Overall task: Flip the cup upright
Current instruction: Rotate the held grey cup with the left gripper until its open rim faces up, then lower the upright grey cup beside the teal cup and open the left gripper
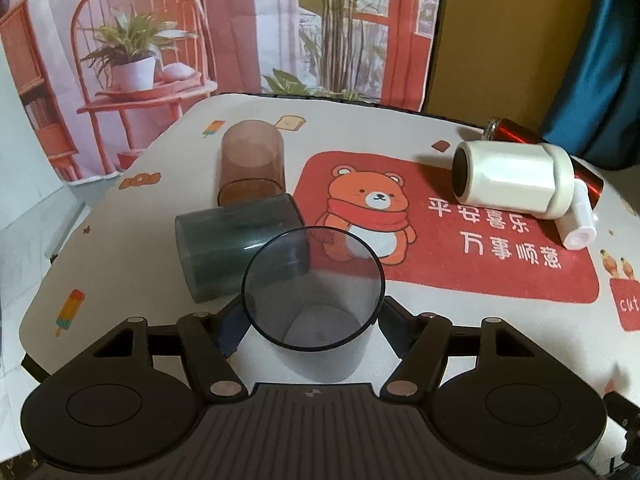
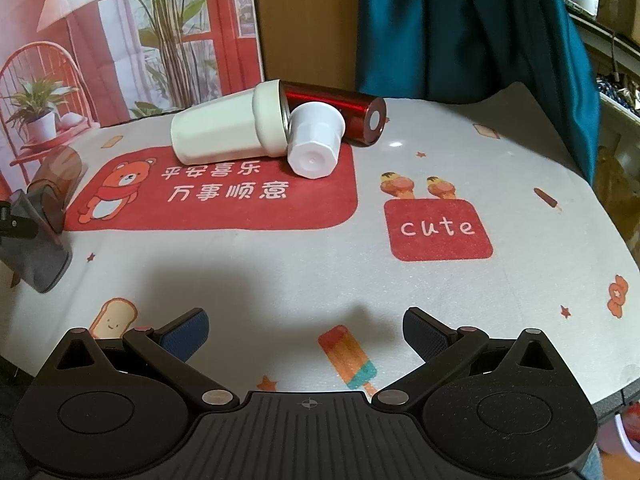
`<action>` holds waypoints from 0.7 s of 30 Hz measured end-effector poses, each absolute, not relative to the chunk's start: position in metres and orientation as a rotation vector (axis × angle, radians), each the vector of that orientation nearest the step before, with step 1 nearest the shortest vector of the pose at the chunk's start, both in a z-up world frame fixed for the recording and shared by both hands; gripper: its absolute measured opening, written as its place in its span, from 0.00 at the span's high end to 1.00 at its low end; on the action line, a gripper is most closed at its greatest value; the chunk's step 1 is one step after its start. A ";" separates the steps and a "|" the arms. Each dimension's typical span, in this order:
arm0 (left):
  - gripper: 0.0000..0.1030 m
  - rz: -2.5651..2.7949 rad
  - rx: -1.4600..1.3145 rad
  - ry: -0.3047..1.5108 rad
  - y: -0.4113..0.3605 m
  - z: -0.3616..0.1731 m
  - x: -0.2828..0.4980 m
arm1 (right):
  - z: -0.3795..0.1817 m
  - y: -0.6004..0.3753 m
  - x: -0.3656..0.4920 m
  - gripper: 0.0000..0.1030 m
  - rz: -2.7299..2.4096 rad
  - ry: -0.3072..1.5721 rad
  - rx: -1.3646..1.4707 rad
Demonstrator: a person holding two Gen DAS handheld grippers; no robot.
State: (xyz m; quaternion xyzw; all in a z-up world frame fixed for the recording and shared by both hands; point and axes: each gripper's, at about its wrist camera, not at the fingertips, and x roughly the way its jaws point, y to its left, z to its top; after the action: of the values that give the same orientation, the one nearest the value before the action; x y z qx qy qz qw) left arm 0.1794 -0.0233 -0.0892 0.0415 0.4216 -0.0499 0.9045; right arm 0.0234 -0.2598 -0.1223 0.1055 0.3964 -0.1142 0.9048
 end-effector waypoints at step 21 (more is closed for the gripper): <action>0.01 -0.085 0.181 0.869 -0.016 -0.052 0.123 | -0.078 -0.268 0.010 0.00 -0.227 0.738 0.280</action>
State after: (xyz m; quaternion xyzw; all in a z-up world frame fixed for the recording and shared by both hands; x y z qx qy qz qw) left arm 0.1231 -0.0157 -0.0521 0.0878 0.4201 -0.0412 0.9023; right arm 0.0104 -0.2677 -0.0781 0.1360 0.3587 -0.1103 0.9169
